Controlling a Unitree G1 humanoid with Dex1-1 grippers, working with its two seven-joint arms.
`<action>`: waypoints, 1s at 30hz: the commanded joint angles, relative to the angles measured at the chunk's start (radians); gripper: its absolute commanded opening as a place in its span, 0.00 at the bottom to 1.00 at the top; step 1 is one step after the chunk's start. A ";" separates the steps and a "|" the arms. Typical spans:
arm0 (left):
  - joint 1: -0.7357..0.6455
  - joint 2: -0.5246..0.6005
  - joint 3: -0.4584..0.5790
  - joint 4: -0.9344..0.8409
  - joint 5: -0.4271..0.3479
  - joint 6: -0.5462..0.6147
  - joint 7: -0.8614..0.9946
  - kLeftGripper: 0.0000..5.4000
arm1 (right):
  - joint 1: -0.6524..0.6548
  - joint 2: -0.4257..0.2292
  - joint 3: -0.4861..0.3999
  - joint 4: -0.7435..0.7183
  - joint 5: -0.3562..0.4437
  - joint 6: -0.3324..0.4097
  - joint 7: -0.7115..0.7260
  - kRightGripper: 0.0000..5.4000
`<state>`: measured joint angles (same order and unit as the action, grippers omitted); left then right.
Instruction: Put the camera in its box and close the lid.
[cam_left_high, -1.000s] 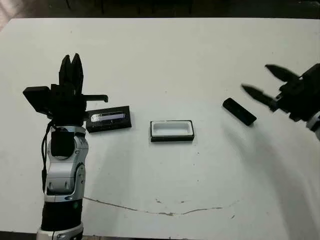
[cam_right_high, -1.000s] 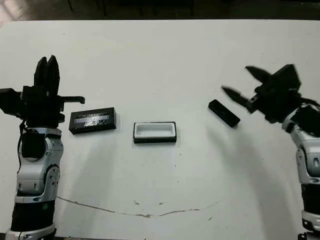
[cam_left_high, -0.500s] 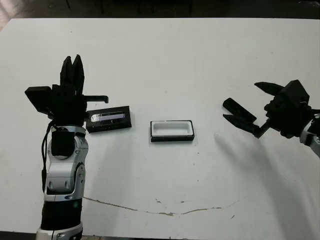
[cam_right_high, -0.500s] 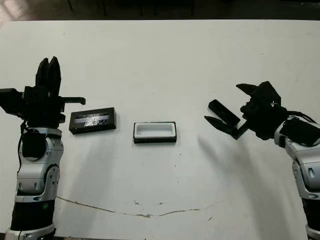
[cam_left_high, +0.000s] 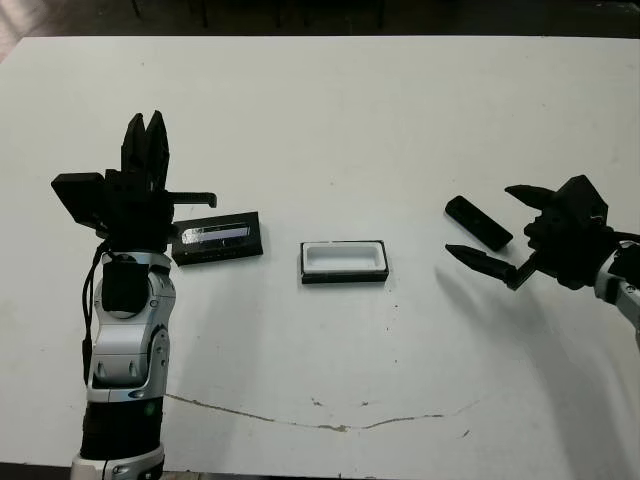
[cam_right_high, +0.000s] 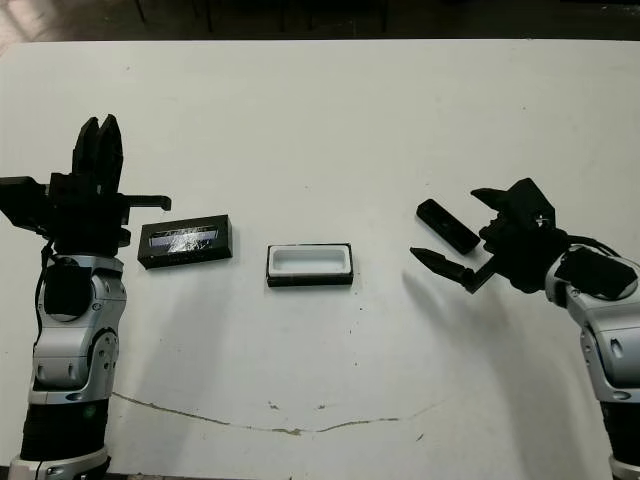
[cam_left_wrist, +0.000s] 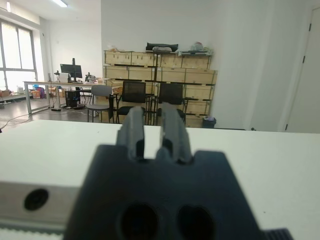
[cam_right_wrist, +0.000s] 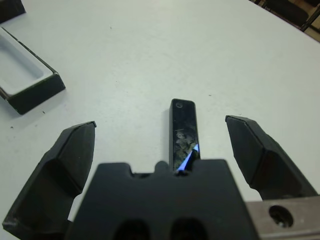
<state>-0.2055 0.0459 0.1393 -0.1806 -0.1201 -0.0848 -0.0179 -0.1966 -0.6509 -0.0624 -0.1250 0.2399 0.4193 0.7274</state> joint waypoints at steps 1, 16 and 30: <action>0.007 0.010 0.004 0.014 -0.004 0.019 -0.004 0.00 | 0.011 0.016 -0.001 0.026 0.003 -0.007 -0.005 1.00; 0.023 0.005 0.003 0.002 -0.027 0.028 -0.016 0.00 | 0.014 0.076 -0.020 0.070 0.024 -0.041 -0.034 1.00; 0.036 0.015 0.009 -0.010 -0.036 0.044 -0.019 0.00 | 0.038 0.090 -0.025 0.130 0.019 -0.075 -0.051 0.67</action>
<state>-0.1939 0.0459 0.1414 -0.1908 -0.1549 -0.0598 -0.0304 -0.1810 -0.5607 -0.0828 -0.0053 0.2680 0.3383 0.6850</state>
